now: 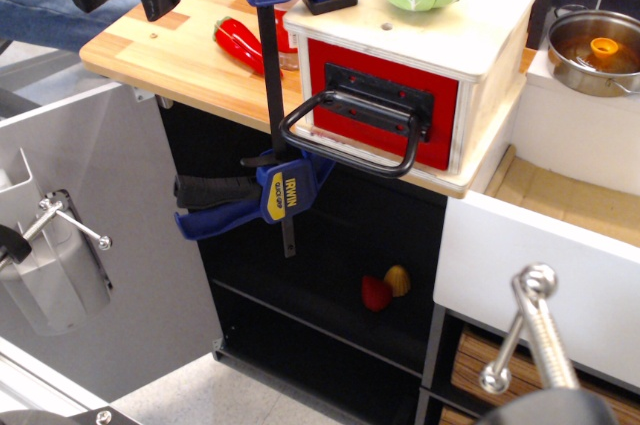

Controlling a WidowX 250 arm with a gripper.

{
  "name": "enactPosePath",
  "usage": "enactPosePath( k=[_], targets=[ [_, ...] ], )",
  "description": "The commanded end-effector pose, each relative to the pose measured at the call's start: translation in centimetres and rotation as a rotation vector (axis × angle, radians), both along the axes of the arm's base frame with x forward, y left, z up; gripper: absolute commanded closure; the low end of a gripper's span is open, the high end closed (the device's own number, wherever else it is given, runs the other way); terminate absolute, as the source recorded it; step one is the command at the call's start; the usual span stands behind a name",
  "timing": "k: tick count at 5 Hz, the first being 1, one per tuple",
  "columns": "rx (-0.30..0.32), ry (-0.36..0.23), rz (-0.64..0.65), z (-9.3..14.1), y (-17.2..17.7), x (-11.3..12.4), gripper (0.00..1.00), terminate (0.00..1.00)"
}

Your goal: Open drawer of box

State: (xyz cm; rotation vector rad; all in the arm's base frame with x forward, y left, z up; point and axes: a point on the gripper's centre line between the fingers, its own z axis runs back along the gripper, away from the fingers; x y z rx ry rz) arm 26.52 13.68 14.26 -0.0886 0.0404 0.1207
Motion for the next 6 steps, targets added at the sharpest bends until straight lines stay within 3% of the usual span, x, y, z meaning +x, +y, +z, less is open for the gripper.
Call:
enactPosePath(
  k=[1, 2, 4, 5, 6],
  targets=[
    [0.000, 0.000, 0.000, 0.0, 0.0, 0.0, 0.00, 0.00],
    [-0.022, -0.087, 0.075, -0.4, -3.8, 1.1, 0.00, 0.00],
    [-0.078, -0.096, 0.135, -1.9, -10.7, 3.7, 0.00, 0.00],
    [-0.036, -0.152, 0.087, -3.8, -13.2, 4.3, 0.00, 0.00],
    [0.001, -0.219, 0.083, -6.1, -13.0, 4.7, 0.00, 0.00]
  ],
)
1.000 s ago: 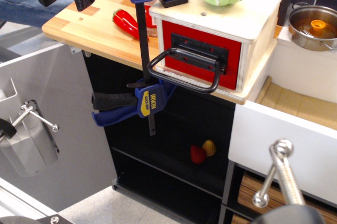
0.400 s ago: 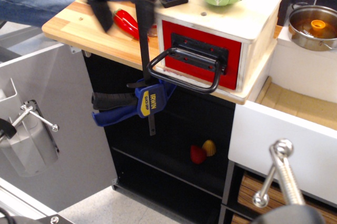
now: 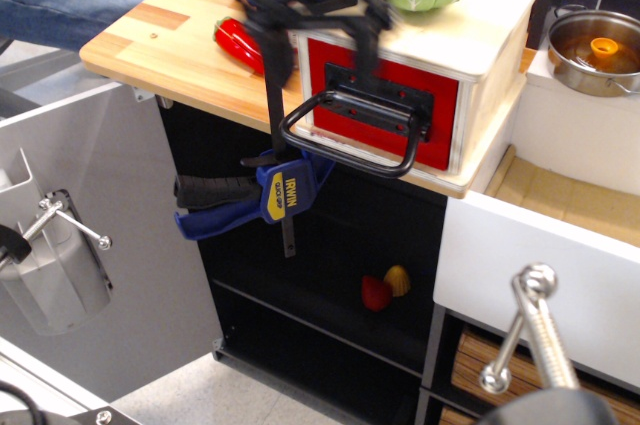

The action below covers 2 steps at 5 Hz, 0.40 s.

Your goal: Open drawer of box

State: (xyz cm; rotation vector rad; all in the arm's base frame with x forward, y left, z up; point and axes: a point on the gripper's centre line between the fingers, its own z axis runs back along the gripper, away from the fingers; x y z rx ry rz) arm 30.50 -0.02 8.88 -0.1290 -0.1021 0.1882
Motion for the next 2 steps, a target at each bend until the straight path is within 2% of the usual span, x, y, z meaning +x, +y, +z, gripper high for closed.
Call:
enactPosePath(
  k=[1, 2],
  targets=[
    [0.014, -0.105, -0.008, -2.0, 0.8, 0.5, 0.00, 0.00],
    [0.033, -0.108, -0.002, -3.1, 0.6, 1.3, 0.00, 0.00]
  ],
)
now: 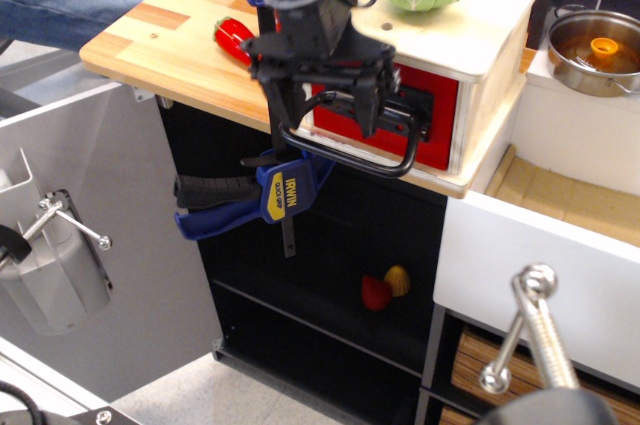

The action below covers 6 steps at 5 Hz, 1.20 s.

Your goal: Open drawer of box

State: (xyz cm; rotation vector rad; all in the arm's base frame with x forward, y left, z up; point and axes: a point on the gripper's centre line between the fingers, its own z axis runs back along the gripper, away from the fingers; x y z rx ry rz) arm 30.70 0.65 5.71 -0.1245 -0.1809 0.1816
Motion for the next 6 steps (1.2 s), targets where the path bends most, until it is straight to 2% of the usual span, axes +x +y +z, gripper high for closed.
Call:
enactPosePath(
  k=[1, 2, 3, 6],
  targets=[
    [0.039, -0.023, -0.014, -0.8, -0.1, 1.4, 0.00, 0.00],
    [0.070, -0.008, -0.034, -1.9, -0.7, 0.9, 0.00, 0.00],
    [0.089, 0.066, -0.050, -2.4, -0.8, -0.4, 0.00, 0.00],
    [0.062, 0.281, -0.147, -1.3, -0.5, -7.9, 0.00, 0.00]
  ],
)
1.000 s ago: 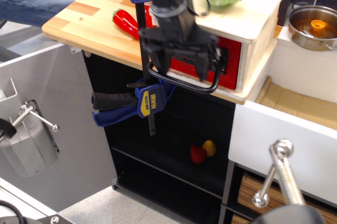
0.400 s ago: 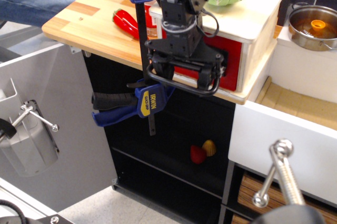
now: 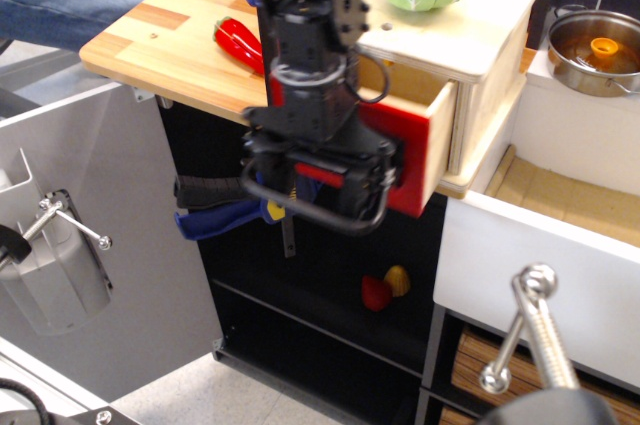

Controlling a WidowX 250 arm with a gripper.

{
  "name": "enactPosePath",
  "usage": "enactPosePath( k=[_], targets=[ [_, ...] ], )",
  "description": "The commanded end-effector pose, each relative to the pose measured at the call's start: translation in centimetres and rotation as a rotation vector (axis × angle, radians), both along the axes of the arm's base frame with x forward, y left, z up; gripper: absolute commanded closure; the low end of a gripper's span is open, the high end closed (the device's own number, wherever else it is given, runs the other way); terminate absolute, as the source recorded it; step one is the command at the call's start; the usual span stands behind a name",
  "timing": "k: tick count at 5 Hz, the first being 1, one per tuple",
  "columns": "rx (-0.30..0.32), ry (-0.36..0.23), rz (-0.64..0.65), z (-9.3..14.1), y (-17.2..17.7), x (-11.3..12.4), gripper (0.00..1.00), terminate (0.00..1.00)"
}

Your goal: Open drawer of box

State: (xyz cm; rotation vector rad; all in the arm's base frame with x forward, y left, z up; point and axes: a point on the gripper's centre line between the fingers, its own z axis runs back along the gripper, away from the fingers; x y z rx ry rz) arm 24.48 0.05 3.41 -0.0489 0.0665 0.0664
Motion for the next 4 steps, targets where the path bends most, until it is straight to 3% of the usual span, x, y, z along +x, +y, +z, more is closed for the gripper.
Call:
enactPosePath(
  k=[1, 3, 4],
  targets=[
    [0.013, 0.050, -0.066, 0.91, 0.31, -3.15, 0.00, 0.00],
    [0.019, 0.081, -0.104, 0.82, 0.41, -3.10, 0.00, 0.00],
    [0.046, 0.100, -0.108, 0.97, 0.48, -3.18, 0.00, 1.00]
  ],
)
